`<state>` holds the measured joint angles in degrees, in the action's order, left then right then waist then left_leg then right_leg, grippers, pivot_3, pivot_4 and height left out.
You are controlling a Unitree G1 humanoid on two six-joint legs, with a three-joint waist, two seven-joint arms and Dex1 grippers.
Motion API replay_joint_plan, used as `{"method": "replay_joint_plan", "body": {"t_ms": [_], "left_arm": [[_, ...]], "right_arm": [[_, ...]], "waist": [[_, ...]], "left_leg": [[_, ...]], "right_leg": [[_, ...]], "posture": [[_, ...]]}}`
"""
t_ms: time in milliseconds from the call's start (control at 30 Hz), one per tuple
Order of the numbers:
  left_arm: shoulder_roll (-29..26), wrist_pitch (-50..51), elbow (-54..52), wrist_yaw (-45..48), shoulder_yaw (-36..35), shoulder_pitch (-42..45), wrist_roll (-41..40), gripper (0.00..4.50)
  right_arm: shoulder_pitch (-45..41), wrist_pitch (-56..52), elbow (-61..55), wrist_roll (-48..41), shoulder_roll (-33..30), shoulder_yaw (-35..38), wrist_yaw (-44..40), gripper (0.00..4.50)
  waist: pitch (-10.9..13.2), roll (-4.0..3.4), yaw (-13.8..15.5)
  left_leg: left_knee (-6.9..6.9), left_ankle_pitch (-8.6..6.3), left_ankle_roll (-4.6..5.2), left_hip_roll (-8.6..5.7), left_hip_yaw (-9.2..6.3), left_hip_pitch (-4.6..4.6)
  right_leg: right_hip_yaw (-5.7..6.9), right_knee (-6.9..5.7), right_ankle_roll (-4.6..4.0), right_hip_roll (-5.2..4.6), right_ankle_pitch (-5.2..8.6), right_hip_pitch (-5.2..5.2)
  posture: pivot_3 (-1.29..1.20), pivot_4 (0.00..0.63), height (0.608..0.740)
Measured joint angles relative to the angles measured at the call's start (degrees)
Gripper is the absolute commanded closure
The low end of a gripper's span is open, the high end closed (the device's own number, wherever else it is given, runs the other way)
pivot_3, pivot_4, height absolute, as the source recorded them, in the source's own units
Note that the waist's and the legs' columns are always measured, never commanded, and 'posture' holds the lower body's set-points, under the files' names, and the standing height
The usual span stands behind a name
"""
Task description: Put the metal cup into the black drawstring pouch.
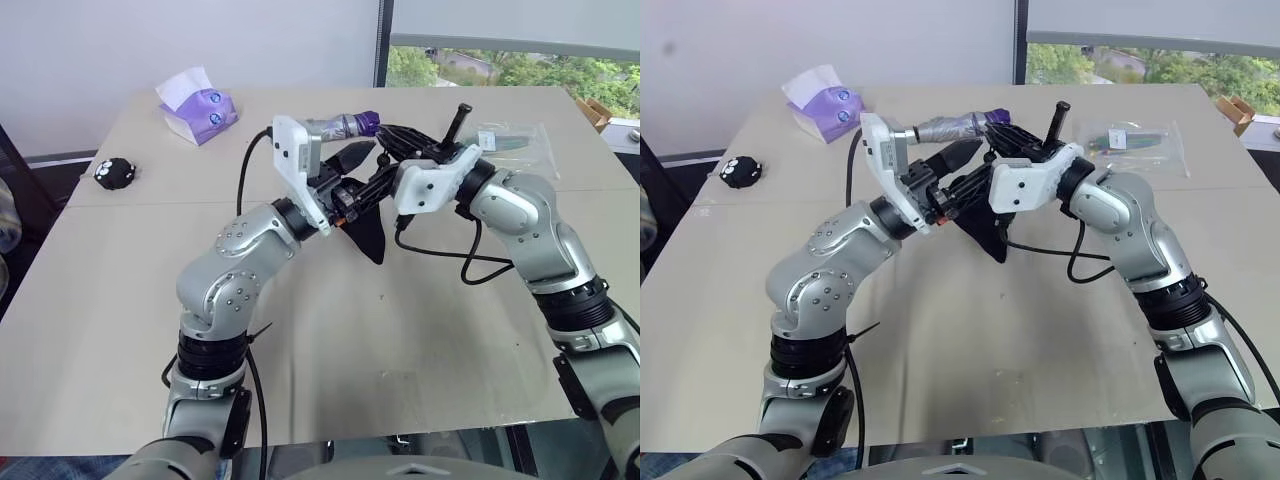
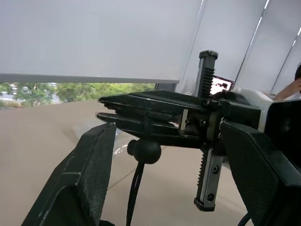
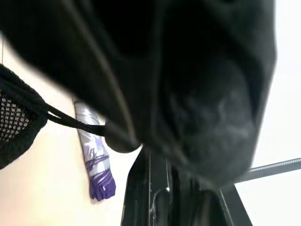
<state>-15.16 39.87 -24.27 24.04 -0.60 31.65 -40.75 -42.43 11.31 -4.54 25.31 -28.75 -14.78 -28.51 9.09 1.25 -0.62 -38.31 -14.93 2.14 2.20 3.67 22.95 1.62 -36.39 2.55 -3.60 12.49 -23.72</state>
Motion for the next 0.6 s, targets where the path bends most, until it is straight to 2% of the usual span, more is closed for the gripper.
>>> {"method": "replay_joint_plan", "body": {"t_ms": [200, 600], "left_arm": [[-0.4, 0.0, 0.0, 0.1, 0.0, 0.0, 0.0, 3.49], [-1.2, -0.1, 0.1, 0.4, 0.2, -0.4, 1.4, 3.49]], "right_arm": [[0.0, -0.1, 0.0, 0.0, 0.0, 0.0, 0.2, 4.50], [0.0, -1.0, 0.0, -0.3, 0.5, 0.1, 0.2, 4.50]], "waist": [[0.0, 0.00, 0.0], [0.0, 0.00, 0.0]], "left_leg": [[0.00, 0.00, 0.00, 0.00, 0.00, 0.00], [0.00, 0.00, 0.00, 0.00, 0.01, -0.01]], "right_leg": [[0.00, 0.00, 0.00, 0.00, 0.00, 0.00], [0.00, -0.01, 0.00, 0.00, 0.00, 0.00]], "posture": [[0.00, 0.150, 0.740], [0.00, 0.150, 0.740]]}}
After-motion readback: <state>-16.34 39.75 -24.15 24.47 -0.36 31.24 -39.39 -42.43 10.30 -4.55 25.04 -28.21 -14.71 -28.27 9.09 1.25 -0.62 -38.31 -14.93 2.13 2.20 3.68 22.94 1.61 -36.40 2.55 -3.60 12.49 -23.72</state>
